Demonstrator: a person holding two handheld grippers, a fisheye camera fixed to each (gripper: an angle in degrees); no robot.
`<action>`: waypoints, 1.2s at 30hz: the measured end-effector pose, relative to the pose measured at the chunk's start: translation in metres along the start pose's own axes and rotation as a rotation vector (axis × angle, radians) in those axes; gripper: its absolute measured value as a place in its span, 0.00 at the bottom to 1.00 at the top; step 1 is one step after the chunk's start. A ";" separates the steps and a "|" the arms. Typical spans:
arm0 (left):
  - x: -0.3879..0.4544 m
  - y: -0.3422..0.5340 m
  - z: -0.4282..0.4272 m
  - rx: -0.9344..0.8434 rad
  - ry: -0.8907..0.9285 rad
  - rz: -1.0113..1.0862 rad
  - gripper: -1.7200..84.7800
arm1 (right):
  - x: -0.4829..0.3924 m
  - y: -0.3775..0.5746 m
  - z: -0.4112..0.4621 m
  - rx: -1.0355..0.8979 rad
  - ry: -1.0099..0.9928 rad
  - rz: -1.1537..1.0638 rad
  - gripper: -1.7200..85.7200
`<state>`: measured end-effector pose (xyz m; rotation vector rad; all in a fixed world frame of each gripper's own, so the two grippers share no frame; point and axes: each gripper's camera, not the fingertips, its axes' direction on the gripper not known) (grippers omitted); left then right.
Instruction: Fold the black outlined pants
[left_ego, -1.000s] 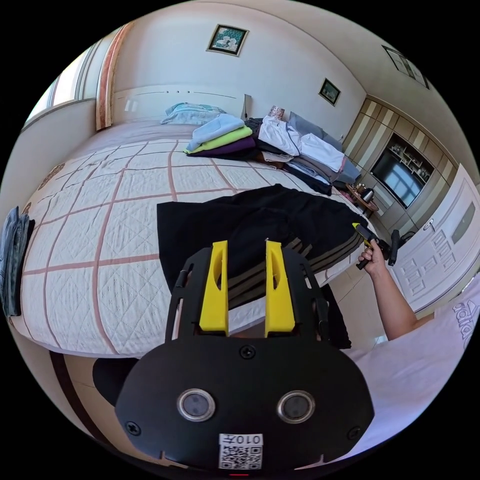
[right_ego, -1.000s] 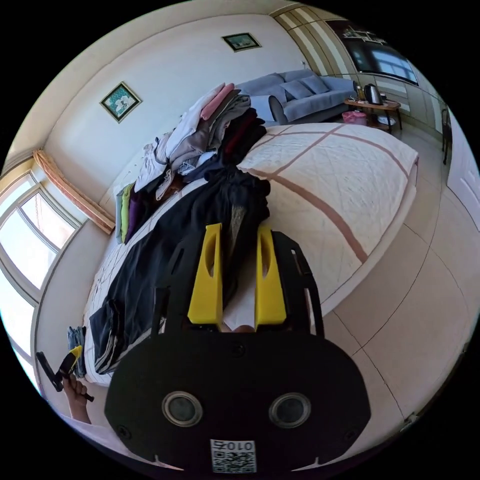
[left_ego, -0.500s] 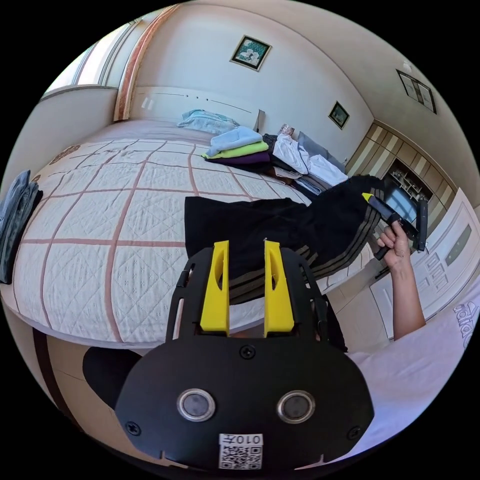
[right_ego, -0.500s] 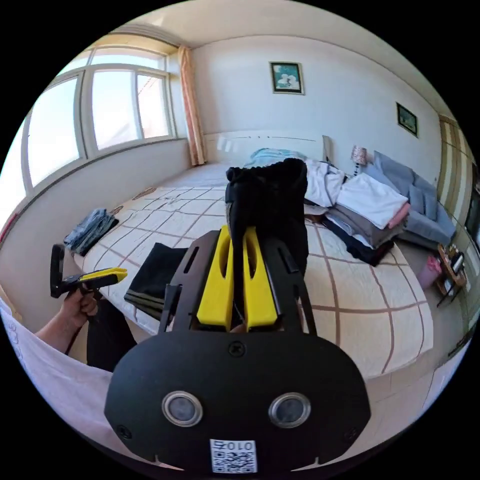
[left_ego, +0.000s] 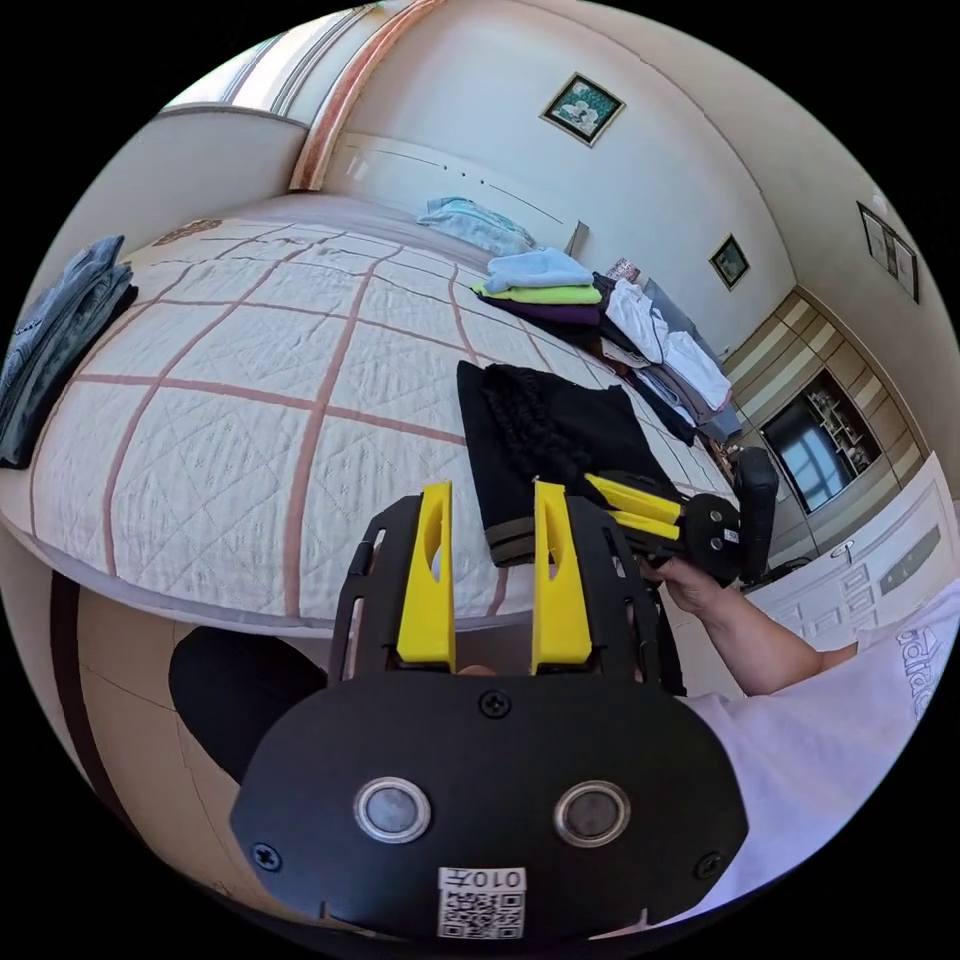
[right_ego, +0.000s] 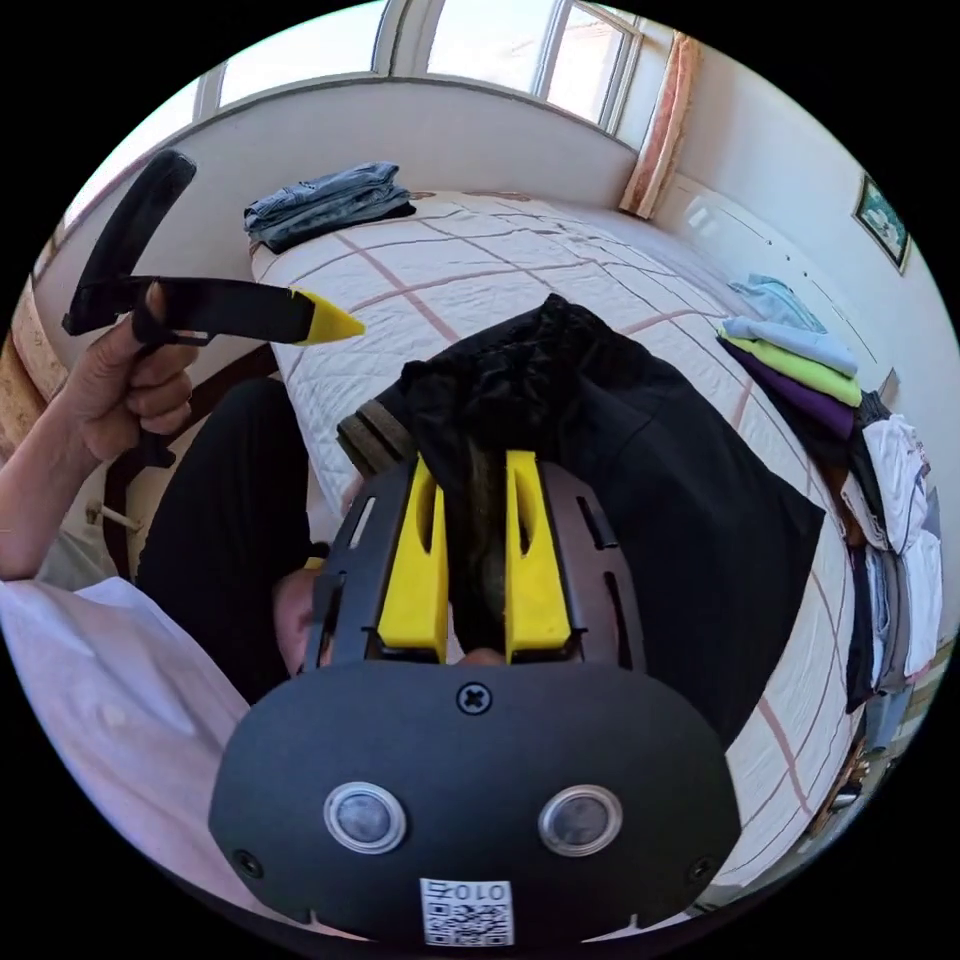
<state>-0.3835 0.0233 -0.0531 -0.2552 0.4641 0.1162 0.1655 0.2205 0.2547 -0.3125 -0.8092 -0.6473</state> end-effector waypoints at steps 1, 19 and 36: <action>0.012 -0.008 0.004 -0.009 -0.003 0.035 0.16 | 0.003 -0.001 -0.010 -0.012 -0.116 0.010 0.14; 0.145 -0.064 0.067 -0.265 -0.098 0.393 0.13 | 0.132 0.136 -0.032 0.063 -0.065 0.464 0.16; 0.271 -0.036 0.012 -0.106 -0.166 0.407 0.14 | 0.145 0.164 -0.100 0.258 -0.102 0.443 0.16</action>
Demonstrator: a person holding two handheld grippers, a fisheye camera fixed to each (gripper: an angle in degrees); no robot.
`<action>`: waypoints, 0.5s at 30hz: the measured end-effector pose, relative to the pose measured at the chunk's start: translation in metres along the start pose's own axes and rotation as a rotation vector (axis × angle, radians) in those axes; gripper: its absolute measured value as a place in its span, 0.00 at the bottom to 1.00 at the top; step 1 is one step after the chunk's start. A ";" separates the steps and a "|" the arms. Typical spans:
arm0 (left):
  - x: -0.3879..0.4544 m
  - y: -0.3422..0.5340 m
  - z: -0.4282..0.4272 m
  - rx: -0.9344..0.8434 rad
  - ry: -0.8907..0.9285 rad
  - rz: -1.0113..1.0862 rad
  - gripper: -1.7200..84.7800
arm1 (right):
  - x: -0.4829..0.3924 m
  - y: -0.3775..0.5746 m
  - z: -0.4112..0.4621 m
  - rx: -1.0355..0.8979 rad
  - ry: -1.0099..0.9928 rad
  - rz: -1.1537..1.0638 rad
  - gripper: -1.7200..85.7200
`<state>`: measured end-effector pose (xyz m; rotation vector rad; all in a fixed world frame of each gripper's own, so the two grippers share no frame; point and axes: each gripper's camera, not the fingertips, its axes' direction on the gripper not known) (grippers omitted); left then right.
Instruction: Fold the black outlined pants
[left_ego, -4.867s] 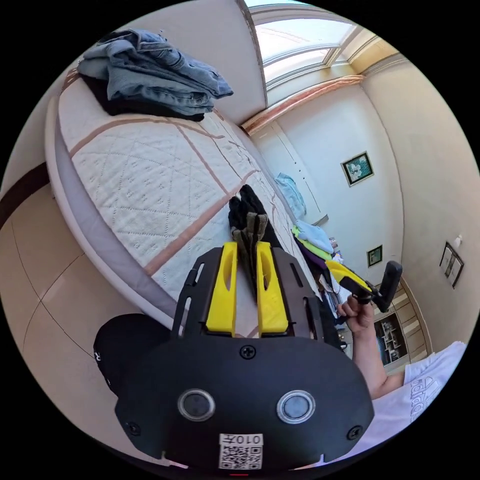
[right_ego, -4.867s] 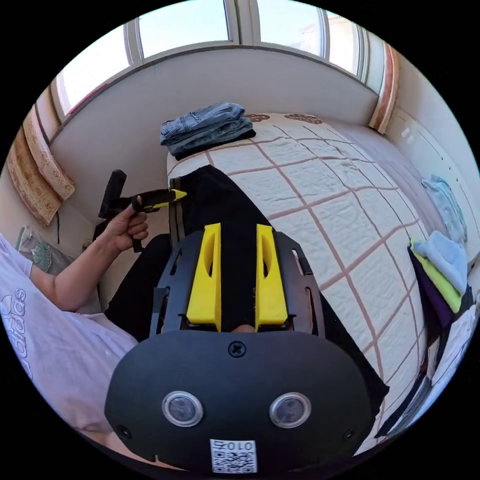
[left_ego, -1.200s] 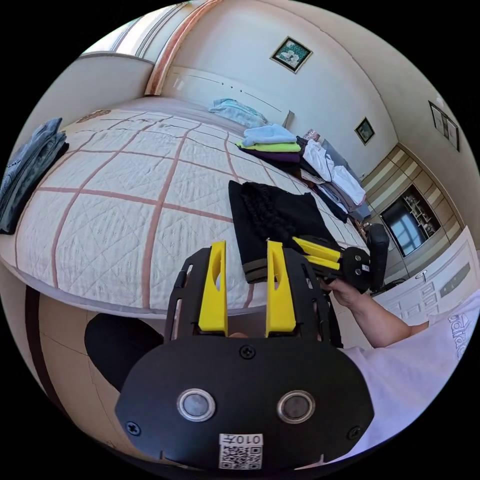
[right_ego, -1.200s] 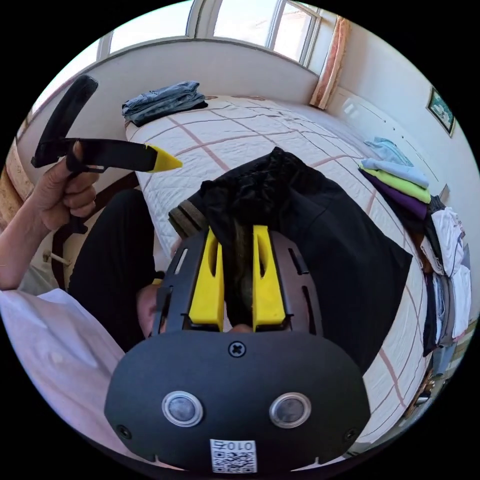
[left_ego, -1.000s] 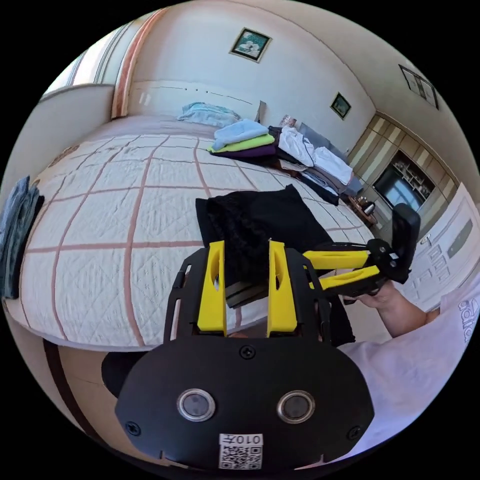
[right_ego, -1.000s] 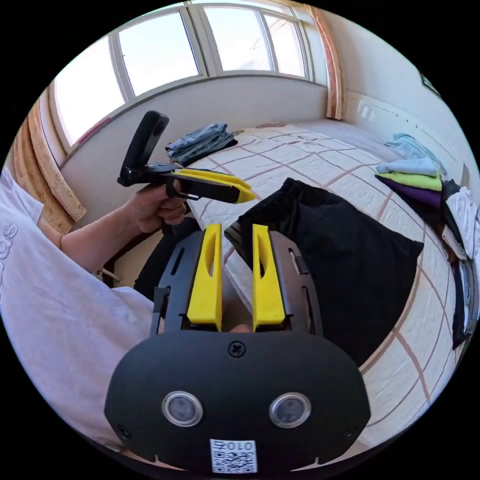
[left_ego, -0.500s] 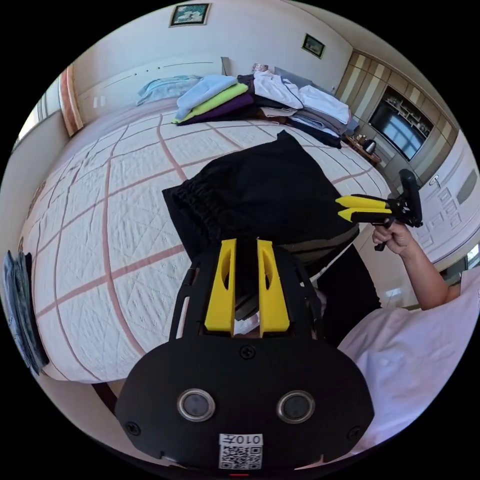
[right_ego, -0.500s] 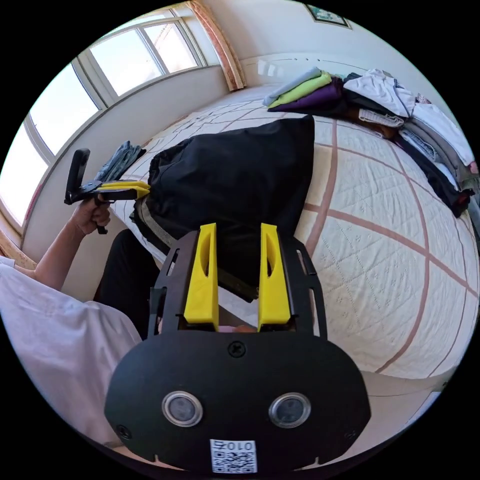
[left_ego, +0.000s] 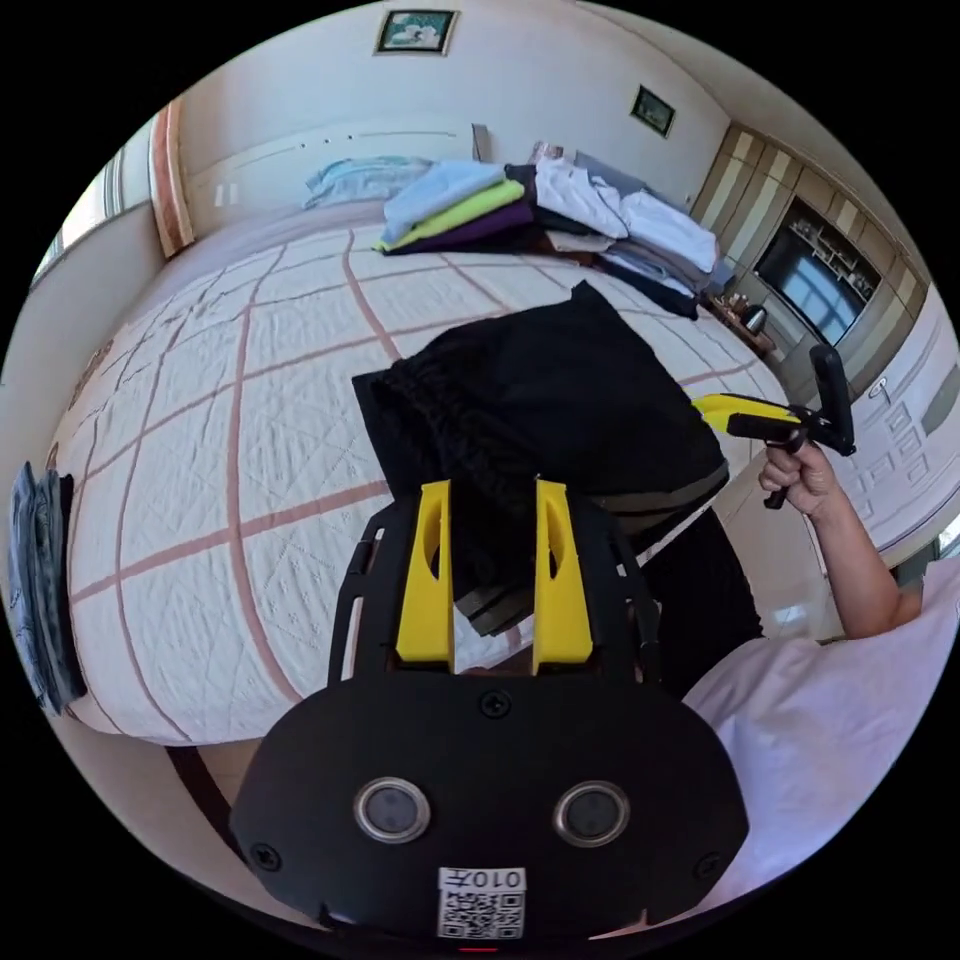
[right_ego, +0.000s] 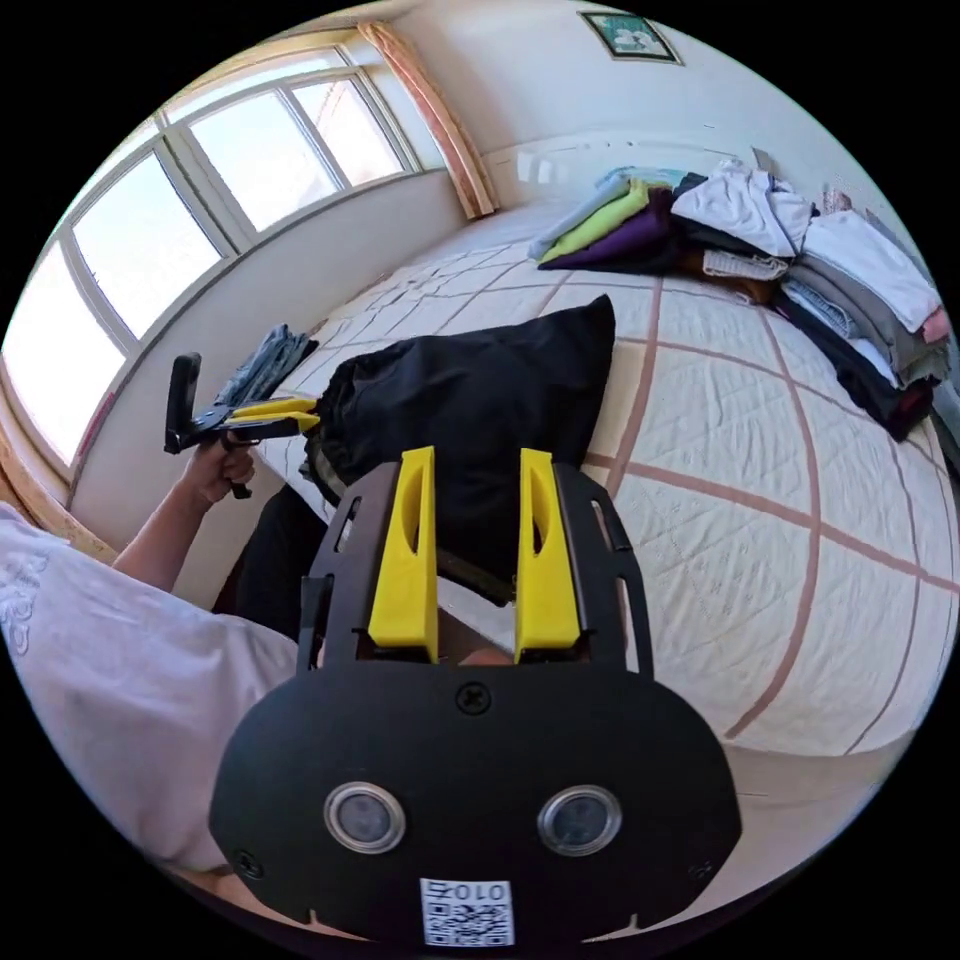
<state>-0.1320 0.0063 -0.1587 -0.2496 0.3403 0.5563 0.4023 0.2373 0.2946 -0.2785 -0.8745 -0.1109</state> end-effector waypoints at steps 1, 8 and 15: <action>0.026 0.004 -0.020 0.055 -0.042 0.091 0.13 | -0.002 0.010 -0.011 -0.007 -0.012 -0.056 0.16; 0.181 -0.001 -0.035 0.125 -0.131 0.614 0.14 | -0.008 0.066 0.024 -0.154 0.205 -0.197 0.16; 0.314 -0.006 0.008 0.099 -0.103 0.850 0.17 | -0.004 0.057 0.037 -0.214 0.303 -0.252 0.12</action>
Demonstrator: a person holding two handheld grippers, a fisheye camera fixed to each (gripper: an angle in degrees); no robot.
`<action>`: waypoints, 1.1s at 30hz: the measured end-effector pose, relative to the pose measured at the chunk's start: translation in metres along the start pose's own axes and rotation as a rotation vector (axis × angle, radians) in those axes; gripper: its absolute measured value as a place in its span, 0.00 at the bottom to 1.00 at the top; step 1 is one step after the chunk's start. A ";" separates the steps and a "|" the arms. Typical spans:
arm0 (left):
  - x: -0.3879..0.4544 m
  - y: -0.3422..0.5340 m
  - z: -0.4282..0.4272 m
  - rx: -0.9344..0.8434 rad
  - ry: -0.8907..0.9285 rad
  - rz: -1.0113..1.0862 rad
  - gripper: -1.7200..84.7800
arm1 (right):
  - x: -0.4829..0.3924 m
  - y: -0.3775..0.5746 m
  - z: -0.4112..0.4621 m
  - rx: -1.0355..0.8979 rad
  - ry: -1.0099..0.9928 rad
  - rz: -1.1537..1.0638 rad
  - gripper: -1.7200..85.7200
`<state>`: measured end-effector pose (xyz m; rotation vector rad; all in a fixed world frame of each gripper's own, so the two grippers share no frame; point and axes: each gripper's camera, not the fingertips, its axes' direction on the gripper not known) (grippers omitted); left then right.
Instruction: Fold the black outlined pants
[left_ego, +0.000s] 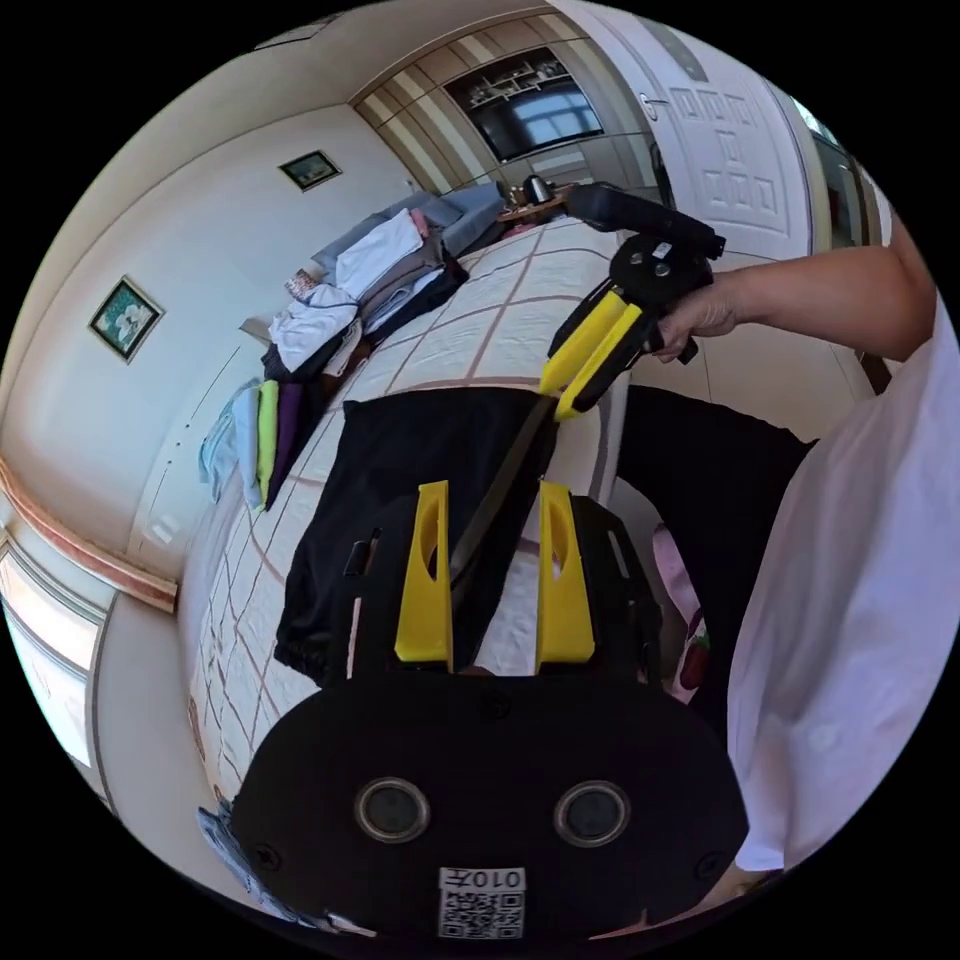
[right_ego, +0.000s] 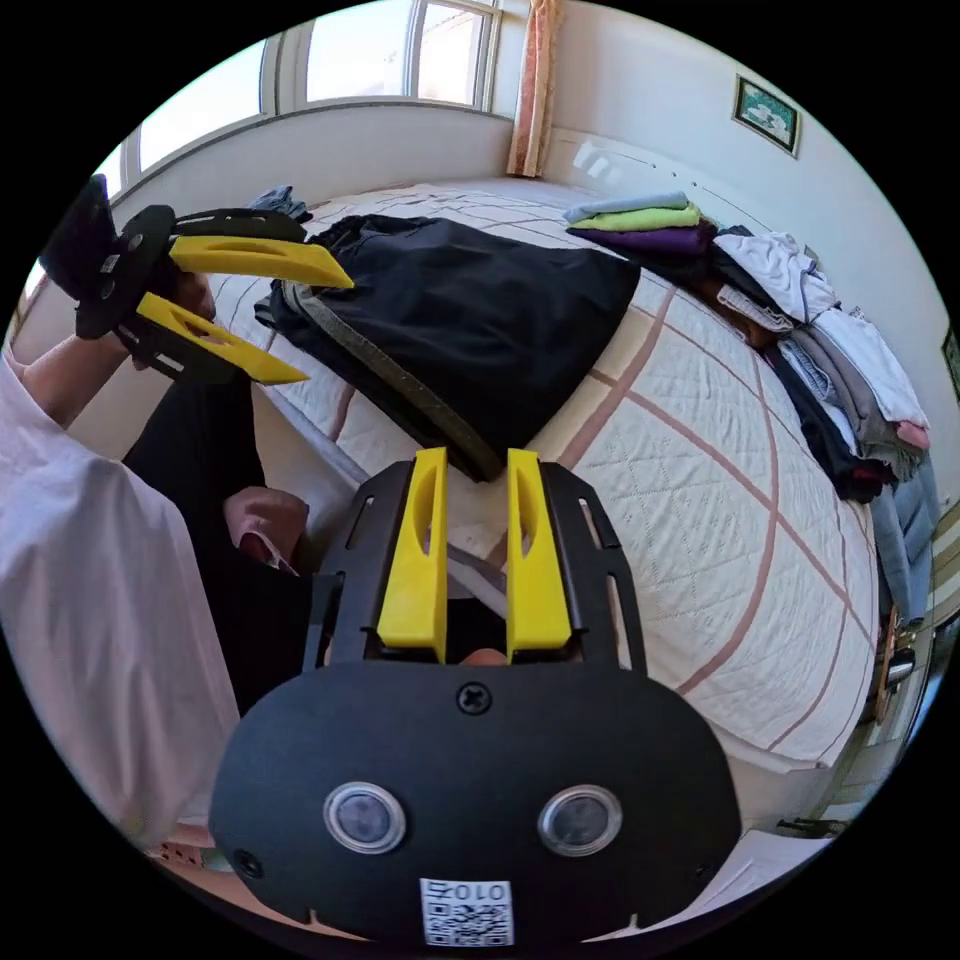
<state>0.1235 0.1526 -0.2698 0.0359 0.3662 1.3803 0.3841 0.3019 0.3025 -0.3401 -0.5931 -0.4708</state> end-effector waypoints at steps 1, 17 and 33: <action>0.014 -0.012 0.004 -0.014 -0.042 0.023 0.17 | 0.007 -0.003 -0.005 -0.011 -0.006 0.015 0.10; 0.030 -0.017 0.021 0.082 -0.335 -0.246 0.12 | 0.154 0.002 -0.080 0.141 -0.448 0.379 0.23; -0.016 0.083 0.079 0.112 -0.224 -0.398 0.13 | 0.230 -0.017 0.010 0.043 -0.823 0.729 0.15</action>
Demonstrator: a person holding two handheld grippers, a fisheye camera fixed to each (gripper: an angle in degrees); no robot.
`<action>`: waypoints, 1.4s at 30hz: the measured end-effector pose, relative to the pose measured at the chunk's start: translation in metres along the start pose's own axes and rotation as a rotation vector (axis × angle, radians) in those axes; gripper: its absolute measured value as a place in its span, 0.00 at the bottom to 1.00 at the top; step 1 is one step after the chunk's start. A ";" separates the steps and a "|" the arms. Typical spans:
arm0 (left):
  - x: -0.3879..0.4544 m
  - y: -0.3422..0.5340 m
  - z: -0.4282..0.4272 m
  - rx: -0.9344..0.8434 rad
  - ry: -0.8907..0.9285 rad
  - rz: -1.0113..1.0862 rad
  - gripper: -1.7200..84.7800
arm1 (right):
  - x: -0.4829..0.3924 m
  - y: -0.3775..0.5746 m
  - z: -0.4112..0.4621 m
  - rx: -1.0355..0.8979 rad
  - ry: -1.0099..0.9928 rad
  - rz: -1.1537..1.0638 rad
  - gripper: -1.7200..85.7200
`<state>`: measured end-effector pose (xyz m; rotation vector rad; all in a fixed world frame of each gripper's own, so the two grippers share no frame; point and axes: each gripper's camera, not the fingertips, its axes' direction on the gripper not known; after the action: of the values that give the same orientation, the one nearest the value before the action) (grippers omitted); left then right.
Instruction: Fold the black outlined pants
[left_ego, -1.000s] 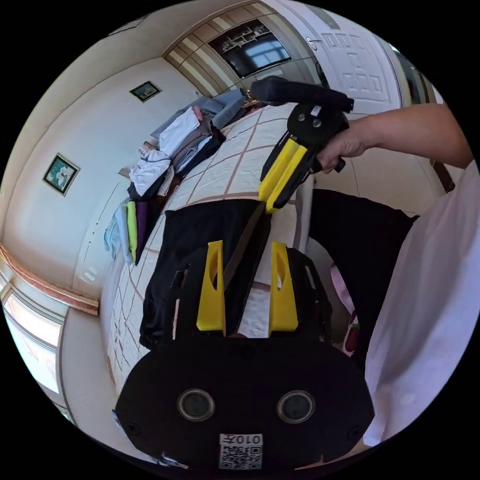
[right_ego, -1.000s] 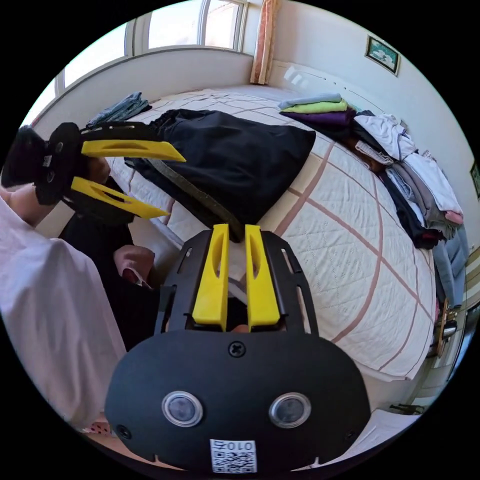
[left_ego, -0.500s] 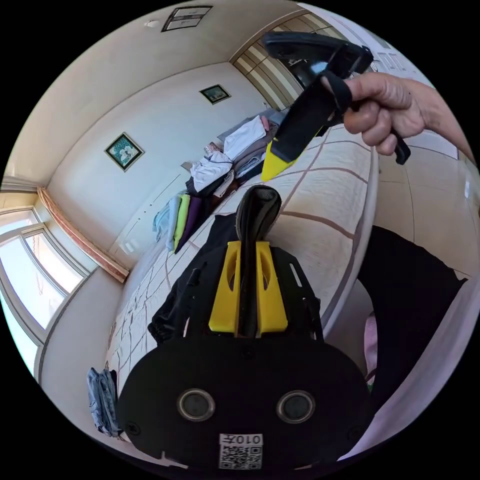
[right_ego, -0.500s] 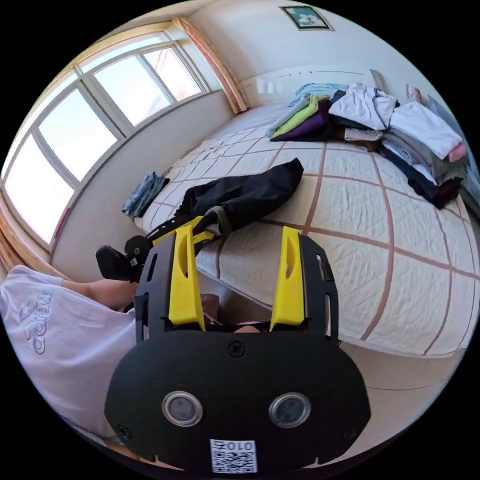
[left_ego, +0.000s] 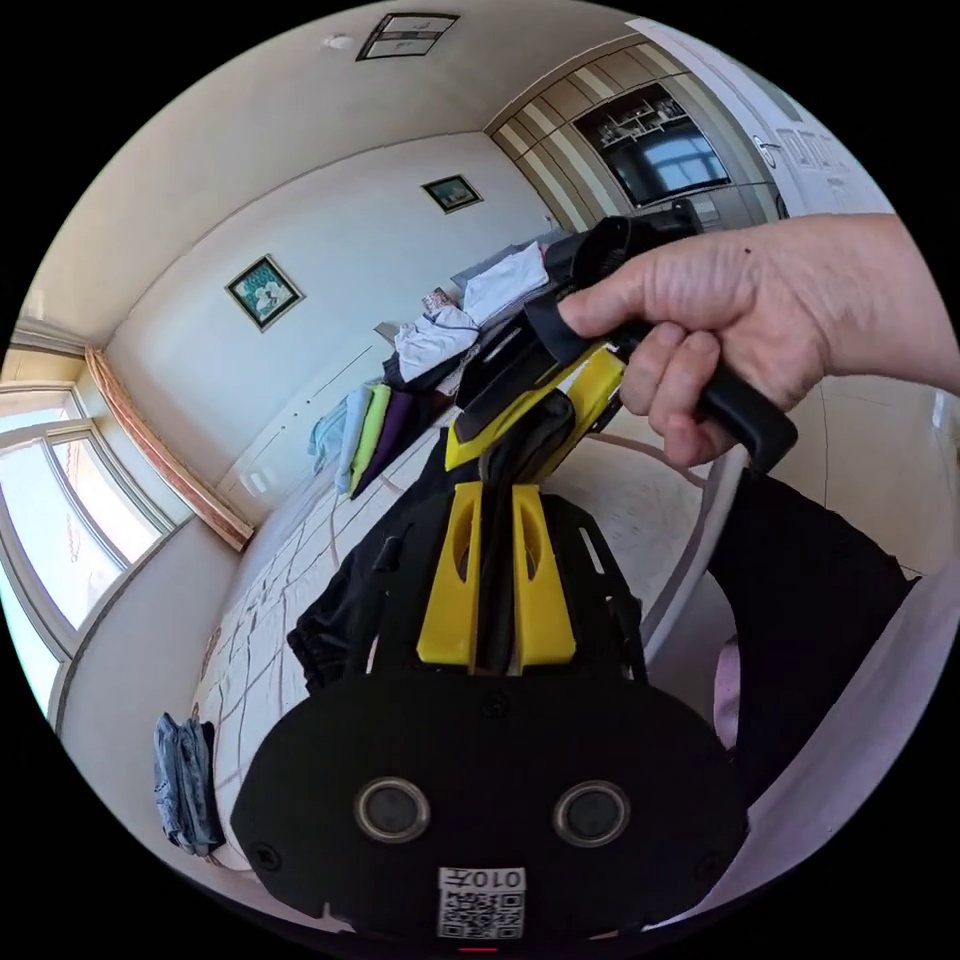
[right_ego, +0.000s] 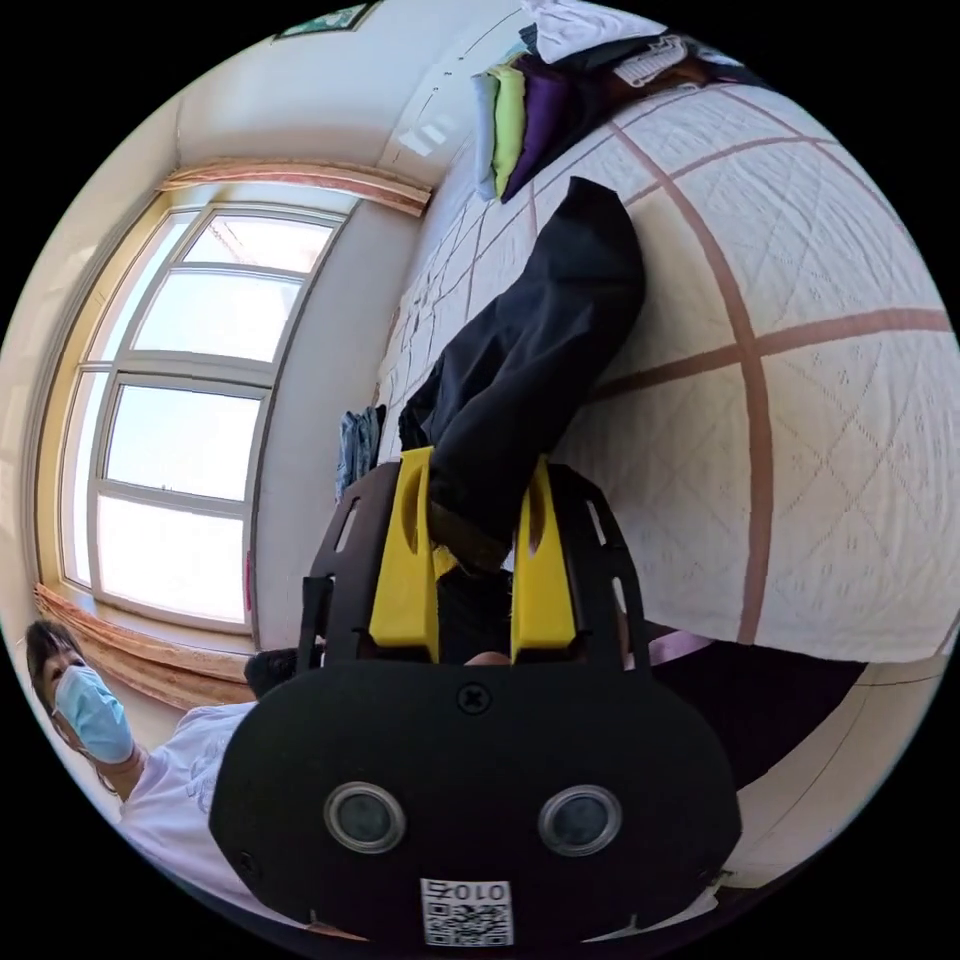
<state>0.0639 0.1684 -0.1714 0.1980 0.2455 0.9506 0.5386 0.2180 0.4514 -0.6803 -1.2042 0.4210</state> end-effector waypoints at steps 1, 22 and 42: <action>-0.025 0.017 -0.003 -0.020 0.091 -0.109 0.13 | -0.003 -0.002 -0.007 0.003 0.013 -0.020 0.14; -0.218 0.393 0.211 0.238 1.056 -1.626 0.31 | -0.008 -0.058 -0.037 0.040 -0.237 -0.088 0.12; -0.258 0.380 0.285 -0.407 0.561 -1.319 0.22 | 0.119 -0.019 0.019 -0.043 -0.181 -0.026 0.12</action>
<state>-0.2914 0.1544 0.2357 -0.5773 0.5850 -0.3001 0.5575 0.2844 0.5522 -0.6736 -1.3950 0.4429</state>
